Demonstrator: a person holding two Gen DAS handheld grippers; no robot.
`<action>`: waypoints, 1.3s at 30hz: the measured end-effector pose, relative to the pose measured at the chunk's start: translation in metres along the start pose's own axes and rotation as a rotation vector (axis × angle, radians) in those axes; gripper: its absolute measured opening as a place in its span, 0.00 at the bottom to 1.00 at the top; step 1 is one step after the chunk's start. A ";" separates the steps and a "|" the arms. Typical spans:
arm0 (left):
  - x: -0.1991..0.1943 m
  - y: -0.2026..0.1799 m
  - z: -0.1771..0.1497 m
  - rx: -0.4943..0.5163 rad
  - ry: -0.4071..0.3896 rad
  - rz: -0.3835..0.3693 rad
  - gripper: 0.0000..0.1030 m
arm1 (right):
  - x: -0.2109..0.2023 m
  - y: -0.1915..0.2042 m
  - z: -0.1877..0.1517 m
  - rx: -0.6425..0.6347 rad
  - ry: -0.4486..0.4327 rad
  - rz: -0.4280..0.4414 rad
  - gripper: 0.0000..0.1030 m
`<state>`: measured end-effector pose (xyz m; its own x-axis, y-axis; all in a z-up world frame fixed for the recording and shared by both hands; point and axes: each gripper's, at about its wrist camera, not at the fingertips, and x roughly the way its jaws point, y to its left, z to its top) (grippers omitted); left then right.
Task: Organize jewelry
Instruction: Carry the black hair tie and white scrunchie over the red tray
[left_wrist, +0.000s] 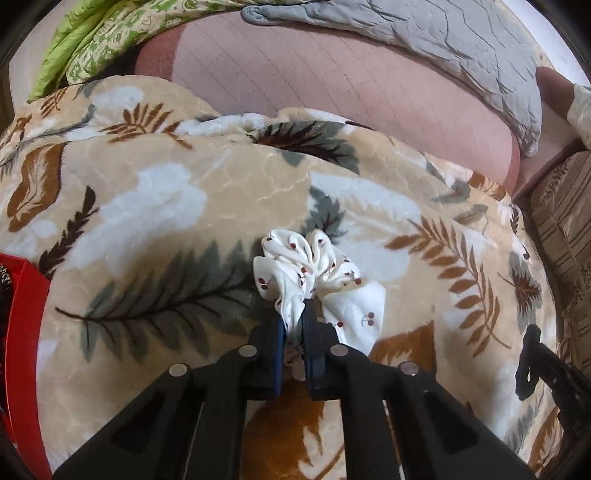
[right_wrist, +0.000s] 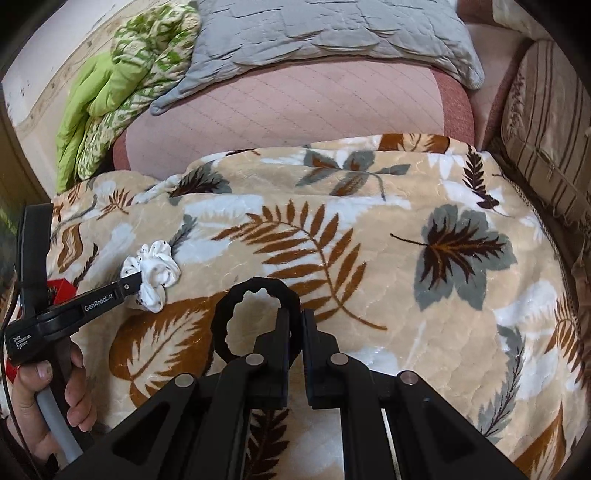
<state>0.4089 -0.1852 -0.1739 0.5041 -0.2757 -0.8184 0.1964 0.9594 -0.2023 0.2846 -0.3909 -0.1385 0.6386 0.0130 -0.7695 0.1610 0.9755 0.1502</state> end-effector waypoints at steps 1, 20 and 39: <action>-0.004 0.000 -0.002 0.004 -0.006 -0.005 0.06 | -0.001 0.002 0.000 -0.003 -0.003 0.001 0.07; -0.312 0.104 -0.089 -0.095 -0.334 -0.011 0.05 | -0.130 0.149 -0.038 -0.124 -0.207 0.100 0.06; -0.400 0.238 -0.143 -0.204 -0.387 0.082 0.05 | -0.175 0.301 -0.083 -0.179 -0.157 0.274 0.07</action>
<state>0.1339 0.1620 0.0289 0.7965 -0.1625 -0.5824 -0.0076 0.9604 -0.2785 0.1590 -0.0813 -0.0099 0.7496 0.2595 -0.6089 -0.1579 0.9635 0.2162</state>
